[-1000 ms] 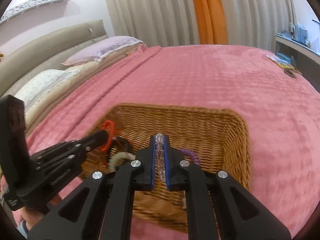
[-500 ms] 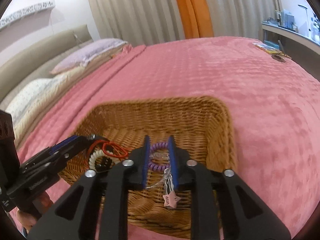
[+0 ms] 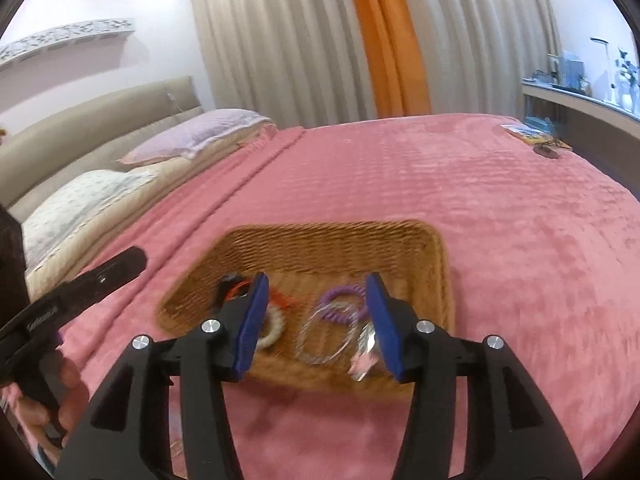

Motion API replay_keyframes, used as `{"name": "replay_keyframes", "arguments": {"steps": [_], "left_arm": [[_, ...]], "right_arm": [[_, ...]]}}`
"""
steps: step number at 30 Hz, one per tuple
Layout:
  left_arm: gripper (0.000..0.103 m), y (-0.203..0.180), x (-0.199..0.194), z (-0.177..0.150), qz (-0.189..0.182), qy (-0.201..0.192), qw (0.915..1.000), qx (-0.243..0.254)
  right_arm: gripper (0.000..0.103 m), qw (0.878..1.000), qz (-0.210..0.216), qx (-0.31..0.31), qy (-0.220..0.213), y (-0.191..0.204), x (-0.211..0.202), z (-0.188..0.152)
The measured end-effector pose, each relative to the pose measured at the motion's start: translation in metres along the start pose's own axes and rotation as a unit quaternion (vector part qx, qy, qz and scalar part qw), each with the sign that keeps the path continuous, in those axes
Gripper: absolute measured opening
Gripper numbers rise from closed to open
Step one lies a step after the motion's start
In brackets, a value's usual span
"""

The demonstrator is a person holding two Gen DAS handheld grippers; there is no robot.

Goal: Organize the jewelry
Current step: 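Carry both bracelets into the basket and open both tools, then grasp the silver clasp charm with the left tool while the right grasps another bead bracelet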

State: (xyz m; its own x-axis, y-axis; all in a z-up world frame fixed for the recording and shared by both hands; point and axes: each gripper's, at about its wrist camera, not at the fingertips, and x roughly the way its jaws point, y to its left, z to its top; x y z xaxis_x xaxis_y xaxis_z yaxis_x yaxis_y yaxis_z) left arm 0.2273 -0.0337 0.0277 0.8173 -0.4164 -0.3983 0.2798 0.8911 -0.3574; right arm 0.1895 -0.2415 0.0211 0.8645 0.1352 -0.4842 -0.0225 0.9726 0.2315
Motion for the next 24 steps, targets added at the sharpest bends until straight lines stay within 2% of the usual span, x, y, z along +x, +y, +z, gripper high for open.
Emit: {"name": "replay_keyframes", "arguments": {"steps": [5, 9, 12, 14, 17, 21, 23, 24], "left_arm": [[0.048, 0.005, -0.031, -0.022, -0.004, 0.011, 0.9999, 0.001], [0.048, 0.016, -0.039, -0.048, 0.007, 0.056, 0.9984, -0.008], [0.048, 0.026, -0.041, -0.065, 0.007, 0.084, 0.9963, -0.019], [0.048, 0.036, -0.040, -0.075, -0.006, 0.095, 0.9946, -0.041], [0.047, 0.045, -0.033, -0.090, -0.046, 0.134, 0.9875, -0.069], [0.047, 0.032, -0.032, -0.099, -0.045, 0.156, 0.9863, -0.029], [0.046, 0.027, -0.028, -0.105, -0.035, 0.168, 0.9851, -0.016], [0.045, 0.026, -0.024, -0.108, -0.030, 0.174, 0.9843, -0.012]], "right_arm": [[0.047, 0.999, 0.016, -0.014, 0.032, 0.023, -0.024, -0.031], [0.047, 0.996, 0.018, -0.025, 0.084, 0.037, -0.020, -0.061], [0.039, 0.991, 0.035, -0.010, 0.127, 0.037, -0.011, -0.079], [0.035, 0.985, 0.059, 0.013, 0.159, 0.033, -0.003, -0.091], [0.030, 0.978, 0.077, 0.035, 0.188, 0.028, 0.005, -0.104], [0.027, 0.973, 0.098, 0.044, 0.204, 0.030, 0.008, -0.107], [0.019, 0.971, 0.100, 0.038, 0.216, 0.036, 0.011, -0.110], [0.019, 0.970, 0.097, 0.033, 0.222, 0.039, 0.014, -0.110]]}}
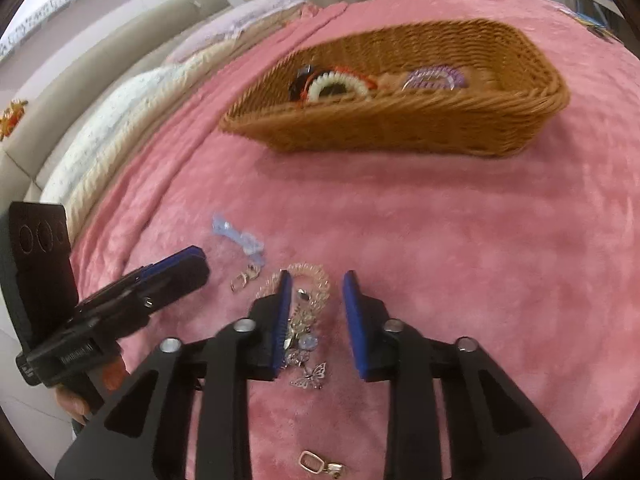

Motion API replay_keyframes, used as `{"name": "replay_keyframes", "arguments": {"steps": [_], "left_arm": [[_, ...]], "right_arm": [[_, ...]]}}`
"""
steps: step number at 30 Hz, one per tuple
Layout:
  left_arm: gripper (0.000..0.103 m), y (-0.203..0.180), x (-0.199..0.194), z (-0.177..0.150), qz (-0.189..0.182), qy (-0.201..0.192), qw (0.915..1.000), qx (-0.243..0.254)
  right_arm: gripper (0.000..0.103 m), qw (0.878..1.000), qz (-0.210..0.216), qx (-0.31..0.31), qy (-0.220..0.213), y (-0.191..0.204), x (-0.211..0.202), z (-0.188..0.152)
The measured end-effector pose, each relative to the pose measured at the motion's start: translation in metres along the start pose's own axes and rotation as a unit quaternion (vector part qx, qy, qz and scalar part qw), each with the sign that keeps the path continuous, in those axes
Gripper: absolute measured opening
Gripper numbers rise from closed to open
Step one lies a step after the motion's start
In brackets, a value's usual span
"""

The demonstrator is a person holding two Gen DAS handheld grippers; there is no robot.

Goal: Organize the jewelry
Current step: 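Grasp the silver clasp charm with the left tool while the right grasps another bead bracelet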

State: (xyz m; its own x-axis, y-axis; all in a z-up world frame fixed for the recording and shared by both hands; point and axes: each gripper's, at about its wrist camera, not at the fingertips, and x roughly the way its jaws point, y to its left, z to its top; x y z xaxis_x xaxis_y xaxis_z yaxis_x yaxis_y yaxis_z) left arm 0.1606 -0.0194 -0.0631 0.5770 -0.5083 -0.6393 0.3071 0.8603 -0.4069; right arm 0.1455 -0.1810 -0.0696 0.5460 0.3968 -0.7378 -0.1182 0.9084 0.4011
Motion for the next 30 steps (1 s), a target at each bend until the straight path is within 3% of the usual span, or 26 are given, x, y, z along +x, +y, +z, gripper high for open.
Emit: {"name": "replay_keyframes", "arguments": {"steps": [4, 9, 14, 18, 21, 26, 28, 30], "left_arm": [[0.041, 0.001, 0.009, -0.006, 0.009, 0.020, 0.9998, -0.001], [0.038, 0.002, 0.012, -0.012, 0.002, 0.033, 0.9995, -0.003], [0.038, -0.002, 0.012, -0.020, 0.000, 0.041, 0.9991, 0.011], [0.038, -0.014, 0.016, -0.022, 0.028, 0.044, 0.9979, 0.038], [0.038, -0.024, 0.022, -0.020, 0.066, 0.047, 0.9946, 0.064], [0.038, -0.031, 0.031, -0.014, 0.102, 0.054, 0.9896, 0.085], [0.034, -0.029, 0.031, -0.012, 0.100, 0.054, 0.9899, 0.085], [0.020, -0.028, 0.031, -0.011, 0.096, 0.051, 0.9905, 0.083]], "right_arm": [[0.009, 1.000, -0.003, -0.018, 0.004, 0.009, 0.005, -0.001], [0.008, 0.999, -0.002, -0.032, -0.022, 0.013, -0.005, -0.002], [0.008, 0.997, -0.024, 0.001, -0.067, -0.013, -0.031, -0.003], [0.008, 0.994, -0.072, 0.025, -0.083, -0.038, -0.039, -0.004], [0.008, 0.994, -0.066, 0.041, -0.081, -0.050, -0.037, -0.006], [0.008, 0.992, -0.098, 0.005, -0.082, -0.036, -0.031, -0.007], [0.008, 0.992, -0.101, -0.005, -0.081, -0.033, -0.029, -0.008], [0.008, 0.992, -0.097, -0.009, -0.081, -0.033, -0.028, -0.009]]}}
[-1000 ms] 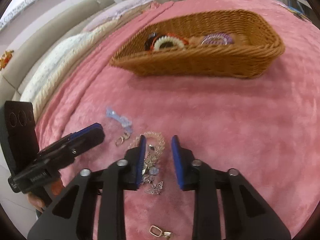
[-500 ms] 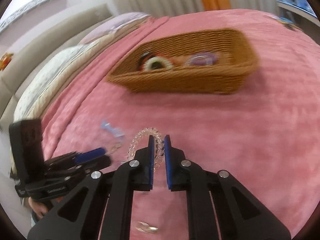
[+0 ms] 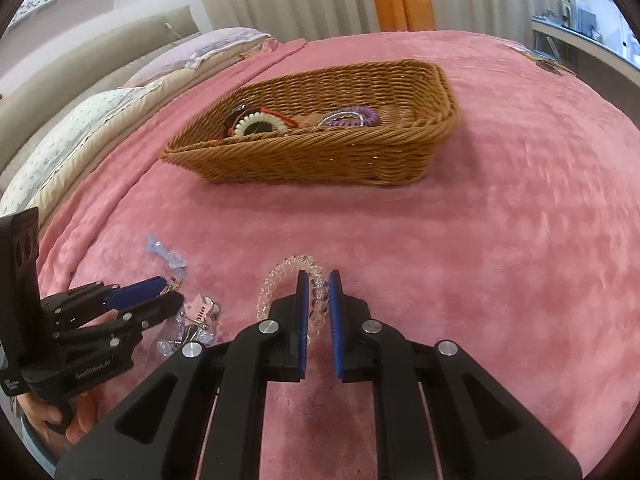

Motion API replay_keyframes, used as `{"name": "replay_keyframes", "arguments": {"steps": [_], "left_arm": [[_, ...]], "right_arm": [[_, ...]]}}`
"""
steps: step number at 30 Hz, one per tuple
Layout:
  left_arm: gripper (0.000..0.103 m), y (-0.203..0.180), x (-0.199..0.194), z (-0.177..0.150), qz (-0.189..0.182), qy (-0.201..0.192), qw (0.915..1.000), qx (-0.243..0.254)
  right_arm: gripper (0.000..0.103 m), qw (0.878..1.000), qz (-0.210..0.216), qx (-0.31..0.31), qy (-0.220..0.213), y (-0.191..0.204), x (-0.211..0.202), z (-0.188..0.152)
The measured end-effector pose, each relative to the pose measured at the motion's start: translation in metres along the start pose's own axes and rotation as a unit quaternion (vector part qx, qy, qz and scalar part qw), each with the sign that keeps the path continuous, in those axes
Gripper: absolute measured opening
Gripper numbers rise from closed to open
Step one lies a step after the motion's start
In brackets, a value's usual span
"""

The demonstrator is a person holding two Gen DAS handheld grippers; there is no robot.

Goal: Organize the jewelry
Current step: 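Grasp the silver clasp charm with the left tool while the right grasps another bead bracelet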

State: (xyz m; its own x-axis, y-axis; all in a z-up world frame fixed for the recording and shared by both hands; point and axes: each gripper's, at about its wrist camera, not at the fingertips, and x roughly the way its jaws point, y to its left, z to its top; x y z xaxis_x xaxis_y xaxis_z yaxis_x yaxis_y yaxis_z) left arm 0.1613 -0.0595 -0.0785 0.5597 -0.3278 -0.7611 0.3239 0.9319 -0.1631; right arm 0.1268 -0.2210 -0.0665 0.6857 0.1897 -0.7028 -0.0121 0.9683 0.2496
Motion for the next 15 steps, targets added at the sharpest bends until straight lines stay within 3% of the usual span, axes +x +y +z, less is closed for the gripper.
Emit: {"name": "replay_keyframes", "arguments": {"steps": [2, 8, 11, 15], "left_arm": [[0.012, -0.001, -0.003, -0.002, 0.001, -0.007, 1.0000, 0.004], [0.011, -0.009, -0.009, -0.007, 0.005, -0.027, 0.9995, 0.019], [0.000, -0.008, -0.019, -0.009, -0.014, -0.052, 0.9984, 0.019], [0.000, -0.007, -0.025, -0.009, -0.014, -0.069, 0.9974, 0.015]], "right_arm": [[0.008, 1.000, 0.013, -0.003, -0.005, 0.000, -0.002, -0.001], [0.008, 0.997, 0.060, -0.011, -0.045, 0.000, -0.020, -0.004], [0.008, 0.997, 0.063, -0.017, -0.051, 0.004, -0.022, -0.004], [0.008, 0.996, 0.065, -0.015, -0.057, 0.004, -0.026, -0.003]]}}
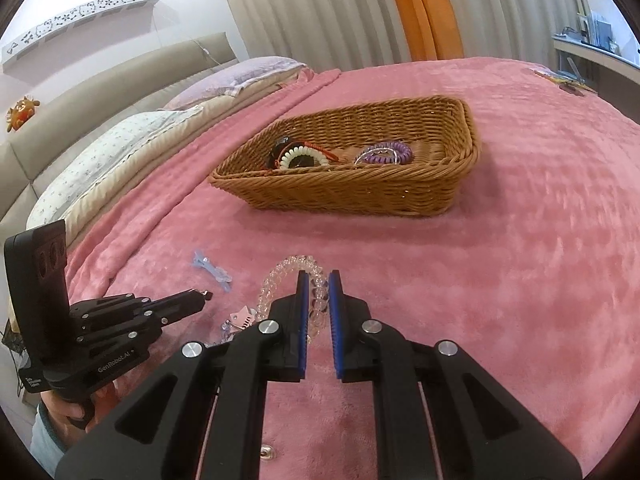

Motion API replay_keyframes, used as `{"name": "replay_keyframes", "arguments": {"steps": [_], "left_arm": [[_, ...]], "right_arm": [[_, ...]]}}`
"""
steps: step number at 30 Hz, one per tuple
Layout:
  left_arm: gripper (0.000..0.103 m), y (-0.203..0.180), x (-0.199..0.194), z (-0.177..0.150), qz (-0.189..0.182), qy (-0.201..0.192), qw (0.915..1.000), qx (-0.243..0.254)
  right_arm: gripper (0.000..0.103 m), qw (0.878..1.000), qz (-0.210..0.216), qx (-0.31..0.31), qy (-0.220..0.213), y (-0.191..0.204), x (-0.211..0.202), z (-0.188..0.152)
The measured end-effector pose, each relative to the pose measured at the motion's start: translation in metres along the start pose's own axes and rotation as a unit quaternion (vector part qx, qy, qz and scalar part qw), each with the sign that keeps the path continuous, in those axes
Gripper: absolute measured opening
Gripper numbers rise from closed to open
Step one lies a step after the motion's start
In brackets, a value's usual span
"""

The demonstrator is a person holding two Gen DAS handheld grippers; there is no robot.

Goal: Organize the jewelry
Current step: 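Grasp the silver clasp charm with the left tool while the right grasps another bead bracelet, then carry both held items over the basket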

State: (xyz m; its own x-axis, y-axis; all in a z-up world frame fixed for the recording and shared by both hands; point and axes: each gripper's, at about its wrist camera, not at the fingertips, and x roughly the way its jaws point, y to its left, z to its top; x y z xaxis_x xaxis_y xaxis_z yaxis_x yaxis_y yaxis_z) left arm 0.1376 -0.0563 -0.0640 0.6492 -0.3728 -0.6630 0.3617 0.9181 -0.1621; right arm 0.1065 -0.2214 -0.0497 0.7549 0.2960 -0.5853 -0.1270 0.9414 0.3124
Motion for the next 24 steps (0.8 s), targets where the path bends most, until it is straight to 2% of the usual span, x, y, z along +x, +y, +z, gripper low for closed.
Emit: {"name": "replay_keyframes", "arguments": {"steps": [4, 7, 12, 17, 20, 24], "left_arm": [[0.000, 0.008, -0.003, 0.001, -0.022, -0.006, 0.9996, -0.019], [0.000, 0.021, -0.009, 0.001, -0.054, -0.017, 0.9972, -0.048], [0.000, 0.041, -0.017, 0.000, -0.112, -0.039, 0.9880, -0.099], [0.000, 0.048, -0.028, 0.005, -0.158, -0.063, 0.9778, -0.123], [0.000, 0.040, -0.048, 0.017, -0.175, -0.092, 0.9740, -0.110], [0.000, 0.020, -0.070, 0.048, -0.171, -0.114, 0.9765, -0.067]], "right_arm": [[0.008, 1.000, 0.000, 0.002, 0.002, -0.001, 0.000, 0.000], [0.008, 1.000, 0.001, 0.003, 0.003, -0.001, 0.000, 0.000], [0.008, 1.000, 0.005, 0.006, -0.002, -0.003, -0.002, 0.000], [0.008, 1.000, 0.009, 0.012, -0.017, -0.004, -0.011, 0.003], [0.008, 0.999, 0.014, 0.027, -0.024, -0.005, -0.020, 0.011], [0.008, 0.999, 0.013, 0.022, -0.041, 0.002, -0.045, 0.030]]}}
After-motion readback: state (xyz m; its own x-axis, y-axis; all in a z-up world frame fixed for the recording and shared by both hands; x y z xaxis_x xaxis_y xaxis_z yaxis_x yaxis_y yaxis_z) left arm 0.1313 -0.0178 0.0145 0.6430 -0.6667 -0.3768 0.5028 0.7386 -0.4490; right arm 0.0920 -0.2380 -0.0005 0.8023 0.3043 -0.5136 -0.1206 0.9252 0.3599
